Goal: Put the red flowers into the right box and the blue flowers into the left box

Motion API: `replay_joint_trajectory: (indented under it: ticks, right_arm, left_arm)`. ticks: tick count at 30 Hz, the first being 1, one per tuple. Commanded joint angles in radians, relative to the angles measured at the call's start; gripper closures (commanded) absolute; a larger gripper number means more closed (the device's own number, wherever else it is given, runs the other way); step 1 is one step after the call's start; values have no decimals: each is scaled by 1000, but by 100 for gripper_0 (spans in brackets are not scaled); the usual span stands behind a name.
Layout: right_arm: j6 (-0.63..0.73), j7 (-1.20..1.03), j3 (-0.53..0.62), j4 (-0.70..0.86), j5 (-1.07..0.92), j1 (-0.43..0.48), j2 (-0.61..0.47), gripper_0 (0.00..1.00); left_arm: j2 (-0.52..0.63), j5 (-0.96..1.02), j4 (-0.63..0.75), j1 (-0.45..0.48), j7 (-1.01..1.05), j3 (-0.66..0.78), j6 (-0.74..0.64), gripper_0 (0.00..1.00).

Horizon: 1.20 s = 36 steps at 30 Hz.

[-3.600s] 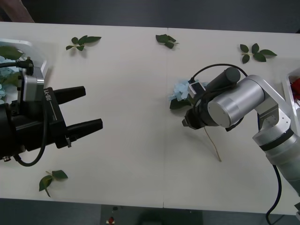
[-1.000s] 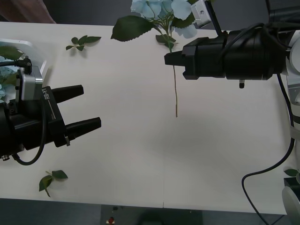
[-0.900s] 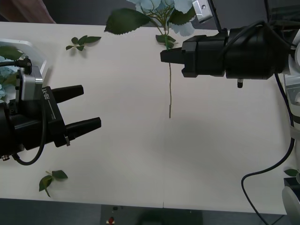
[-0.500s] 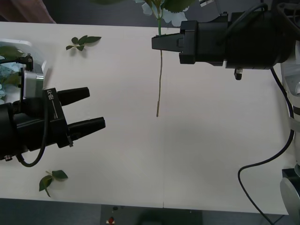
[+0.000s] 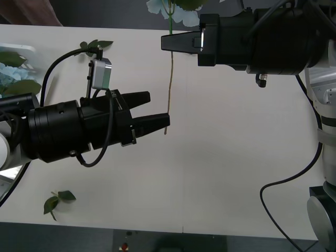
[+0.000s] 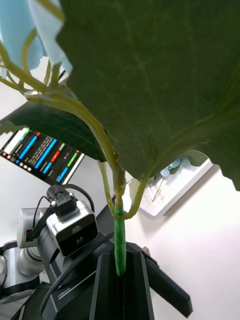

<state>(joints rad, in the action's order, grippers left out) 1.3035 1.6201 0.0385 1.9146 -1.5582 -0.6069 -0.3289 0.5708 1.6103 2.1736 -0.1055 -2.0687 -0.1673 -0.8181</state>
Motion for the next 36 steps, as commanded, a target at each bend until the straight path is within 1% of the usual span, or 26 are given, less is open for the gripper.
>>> replay_joint_trajectory:
  ticks: [1, 4, 5, 6, 7, 8, 9, 11, 16, 27, 28, 29, 30, 31, 32, 33, 36]
  right_arm:
    - [-7, -26, 1, 12, -8, -25, 8, 100]
    - [-7, -26, 1, 12, -8, -25, 8, 100]
    - [-7, -26, 1, 12, -8, -25, 8, 100]
    - [-7, -26, 1, 12, -8, -25, 8, 100]
    - [-7, -26, 1, 12, -8, -25, 8, 100]
    - [-7, -26, 1, 12, -8, -25, 8, 100]
    - [-7, -26, 1, 12, -8, -25, 8, 100]
    - [-7, -26, 1, 12, -8, -25, 8, 100]
    - [-7, -26, 1, 12, -8, -25, 8, 100]
    - [-7, -26, 1, 12, -8, -25, 8, 100]
    - [-7, -26, 1, 12, -8, -25, 8, 96]
    - [-7, -26, 1, 12, -8, -25, 8, 85]
    - [-7, -26, 1, 12, -8, -25, 8, 52]
    - [-7, -26, 1, 12, -8, -25, 8, 36]
    - [-7, -26, 1, 12, -8, -25, 8, 12]
    - [-7, -26, 1, 12, -8, -25, 8, 0]
    - [-7, -26, 1, 12, -8, -25, 8, 0]
  left_arm:
    - [-6, -9, -17, -59, 12, 0, 13, 0]
    - [-9, -24, -41, -102, 13, -26, 14, 0]
    - [-9, -26, -54, -118, 12, -37, 16, 4]
    - [-11, -24, -71, -132, 12, -49, 20, 25]
    - [-11, -21, -75, -137, 12, -52, 22, 41]
    - [-11, -20, -83, -148, 12, -58, 25, 72]
    - [-14, -20, -94, -158, 12, -64, 25, 94]
    - [-14, -10, -106, -171, 12, -75, 25, 100]
    - [-12, -7, -127, -200, 13, -97, 27, 100]
    - [3, 7, -133, -221, 18, -100, 27, 100]
    - [4, 13, -133, -221, 18, -100, 27, 100]
    - [4, 16, -133, -221, 18, -100, 27, 100]
    - [6, 23, -133, -223, 18, -100, 27, 100]
    - [6, 26, -133, -223, 18, -100, 27, 100]
    - [6, 34, -132, -223, 18, -100, 27, 100]
    - [7, 37, -133, -224, 18, -98, 27, 100]
    - [23, 39, -132, -224, 16, -86, 27, 100]
